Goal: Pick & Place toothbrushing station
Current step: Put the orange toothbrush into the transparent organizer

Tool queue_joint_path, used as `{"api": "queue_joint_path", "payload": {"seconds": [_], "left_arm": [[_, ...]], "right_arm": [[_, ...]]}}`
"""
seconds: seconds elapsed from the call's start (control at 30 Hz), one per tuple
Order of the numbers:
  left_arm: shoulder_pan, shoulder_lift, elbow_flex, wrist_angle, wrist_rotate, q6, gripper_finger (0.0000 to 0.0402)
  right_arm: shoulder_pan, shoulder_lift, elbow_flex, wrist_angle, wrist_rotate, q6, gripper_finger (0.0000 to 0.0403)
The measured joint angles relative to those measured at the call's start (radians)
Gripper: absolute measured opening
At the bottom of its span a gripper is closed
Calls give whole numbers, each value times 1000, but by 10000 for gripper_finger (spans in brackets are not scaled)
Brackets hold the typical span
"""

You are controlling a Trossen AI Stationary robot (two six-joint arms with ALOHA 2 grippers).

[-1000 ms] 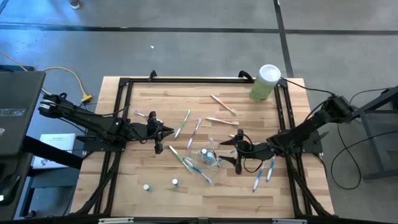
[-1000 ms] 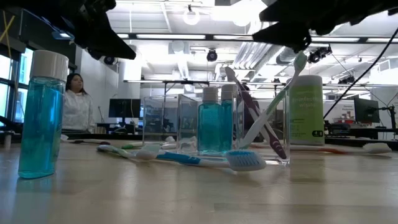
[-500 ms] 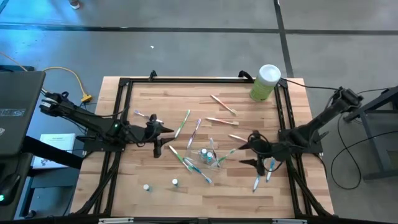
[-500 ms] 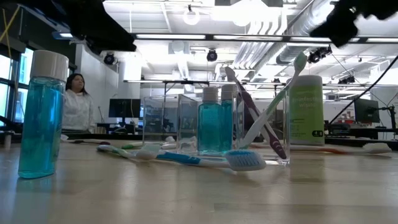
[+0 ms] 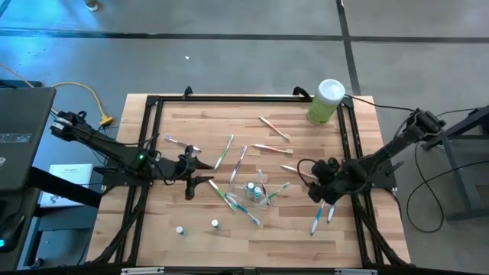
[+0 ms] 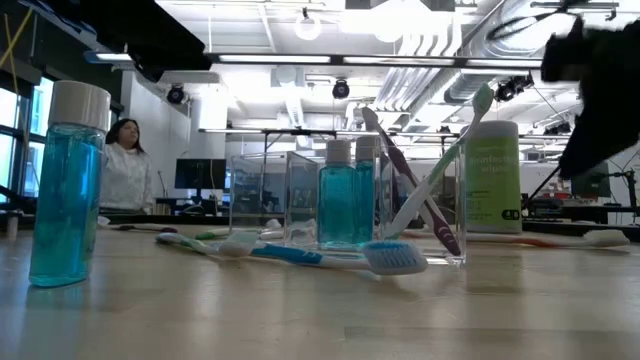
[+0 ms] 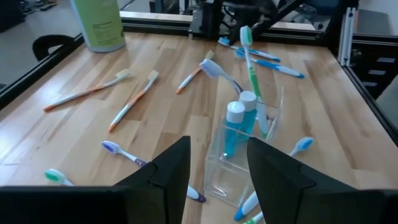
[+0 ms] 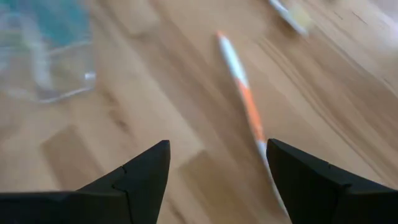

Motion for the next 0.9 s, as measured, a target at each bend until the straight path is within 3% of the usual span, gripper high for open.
{"api": "queue_joint_path", "payload": {"seconds": [0.17, 0.33, 0.77, 0.9], "left_arm": [[-21, 0, 0, 0, 1, 0, 154], [-43, 0, 0, 0, 2, 0, 154], [-76, 1, 0, -3, 2, 0, 154], [-85, 1, 0, -4, 2, 0, 154]], "right_arm": [[-59, 65, 0, -88, -78, 95, 260], [-128, 143, 0, -143, -157, 91, 260], [-262, 288, 2, -70, -347, -130, 259], [-302, 305, 3, -48, -373, -210, 235]]}}
